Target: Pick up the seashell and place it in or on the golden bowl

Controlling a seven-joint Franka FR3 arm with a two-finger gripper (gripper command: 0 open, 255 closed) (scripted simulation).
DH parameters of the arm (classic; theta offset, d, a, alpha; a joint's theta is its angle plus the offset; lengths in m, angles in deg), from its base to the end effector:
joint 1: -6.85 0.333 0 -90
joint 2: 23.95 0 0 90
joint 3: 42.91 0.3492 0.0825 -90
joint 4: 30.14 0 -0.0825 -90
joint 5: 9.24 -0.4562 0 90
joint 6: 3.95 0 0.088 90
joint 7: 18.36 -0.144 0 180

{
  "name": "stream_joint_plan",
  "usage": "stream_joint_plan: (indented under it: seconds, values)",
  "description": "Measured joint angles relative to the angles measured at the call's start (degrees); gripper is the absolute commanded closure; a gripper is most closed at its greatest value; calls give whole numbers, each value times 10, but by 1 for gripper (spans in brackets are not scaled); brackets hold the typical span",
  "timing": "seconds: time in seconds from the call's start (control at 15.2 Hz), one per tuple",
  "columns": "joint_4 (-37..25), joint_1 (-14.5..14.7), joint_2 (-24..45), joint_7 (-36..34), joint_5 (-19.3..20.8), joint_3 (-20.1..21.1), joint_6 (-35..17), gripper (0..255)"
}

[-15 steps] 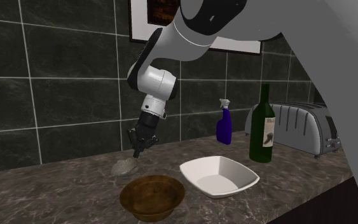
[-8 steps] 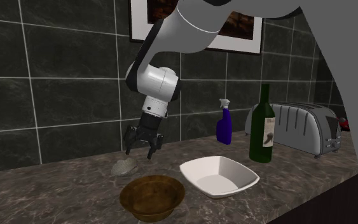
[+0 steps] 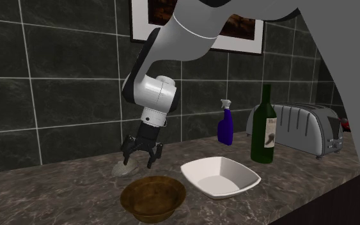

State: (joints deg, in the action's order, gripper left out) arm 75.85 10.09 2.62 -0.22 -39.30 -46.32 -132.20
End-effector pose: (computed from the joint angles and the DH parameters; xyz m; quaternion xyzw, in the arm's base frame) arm 0.7041 0.0286 0.2160 -0.9821 0.0122 0.0045 0.1877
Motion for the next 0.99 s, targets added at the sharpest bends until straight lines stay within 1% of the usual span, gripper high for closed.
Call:
stream_joint_plan:
  seconds: [0.4, 0.46, 0.99]
  values:
    - [0, 0, 2, 1, -1, 0, -2, 0]
    - [0, 0, 2, 1, -1, 0, -2, 255]
    - [0, 0, 2, 1, -1, 0, -2, 255]
